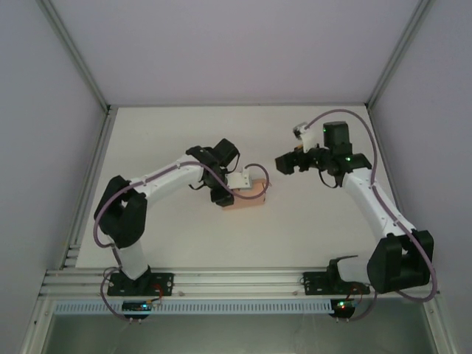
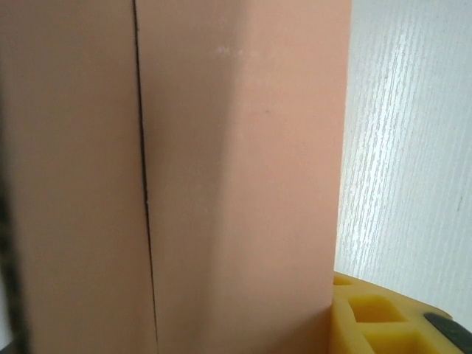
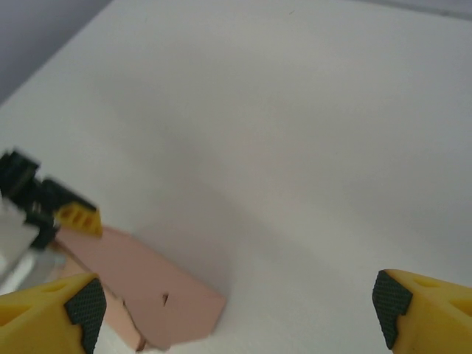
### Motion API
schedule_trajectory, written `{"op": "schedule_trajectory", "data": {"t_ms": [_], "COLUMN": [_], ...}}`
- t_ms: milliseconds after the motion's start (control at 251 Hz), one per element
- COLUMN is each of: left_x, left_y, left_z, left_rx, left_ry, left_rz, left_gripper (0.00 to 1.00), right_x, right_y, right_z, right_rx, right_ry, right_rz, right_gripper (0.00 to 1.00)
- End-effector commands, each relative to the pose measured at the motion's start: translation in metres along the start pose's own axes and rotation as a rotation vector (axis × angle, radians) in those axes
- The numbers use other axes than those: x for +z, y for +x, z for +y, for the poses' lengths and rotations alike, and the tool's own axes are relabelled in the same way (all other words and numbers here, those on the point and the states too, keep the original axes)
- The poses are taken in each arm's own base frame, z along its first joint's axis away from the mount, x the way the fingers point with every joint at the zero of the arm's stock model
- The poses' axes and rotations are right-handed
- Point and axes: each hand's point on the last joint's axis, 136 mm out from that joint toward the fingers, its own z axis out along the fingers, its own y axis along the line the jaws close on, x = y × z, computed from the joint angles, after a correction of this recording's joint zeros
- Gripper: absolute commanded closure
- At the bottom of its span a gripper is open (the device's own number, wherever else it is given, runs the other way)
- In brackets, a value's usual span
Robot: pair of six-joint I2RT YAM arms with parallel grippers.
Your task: Assemble paper box
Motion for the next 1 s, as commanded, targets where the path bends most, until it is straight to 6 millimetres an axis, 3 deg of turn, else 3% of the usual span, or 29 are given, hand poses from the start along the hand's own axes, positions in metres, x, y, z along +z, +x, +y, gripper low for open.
{"op": "schedule_trajectory", "data": {"t_ms": [0, 108, 299, 507, 535, 726, 962, 990, 998], "left_x": [0.0, 0.005, 0.004, 0.005, 0.006, 0.005, 0.009, 0.009, 0.01], "left_y": [0.007, 0.01, 0.007, 0.006, 0.007, 0.005, 0.001, 0.001, 0.001], "left_z": [-0.003, 0.005, 0.01, 0.012, 0.012, 0.014, 0.02, 0.02, 0.02], "left_rx": [-0.006, -0.026, -0.015, -0.005, -0.008, -0.016, -0.042, -0.044, -0.045], "left_ry": [0.064, 0.081, 0.114, 0.121, 0.121, 0.115, 0.11, 0.11, 0.111], "left_rz": [0.03, 0.024, 0.004, 0.009, 0.011, 0.005, -0.008, -0.009, -0.009], "left_gripper": [0.65, 0.65, 0.61, 0.61, 0.61, 0.61, 0.62, 0.62, 0.62], "right_x": [0.01, 0.024, 0.046, 0.066, 0.066, 0.072, 0.072, 0.074, 0.075], "right_y": [0.019, 0.027, 0.034, 0.048, 0.036, 0.039, 0.051, 0.04, 0.046], "right_z": [0.01, 0.016, 0.045, 0.042, 0.043, 0.047, 0.048, 0.047, 0.047], "right_rx": [-0.126, -0.151, -0.201, -0.22, -0.232, -0.23, -0.158, -0.144, -0.131], "right_ry": [-0.017, -0.04, -0.155, -0.125, -0.127, -0.138, -0.067, -0.041, -0.037], "right_rz": [0.123, 0.151, 0.21, 0.302, 0.278, 0.318, 0.343, 0.3, 0.31], "right_gripper": [0.1, 0.16, 0.27, 0.53, 0.55, 0.82, 0.95, 0.97, 0.97]}}
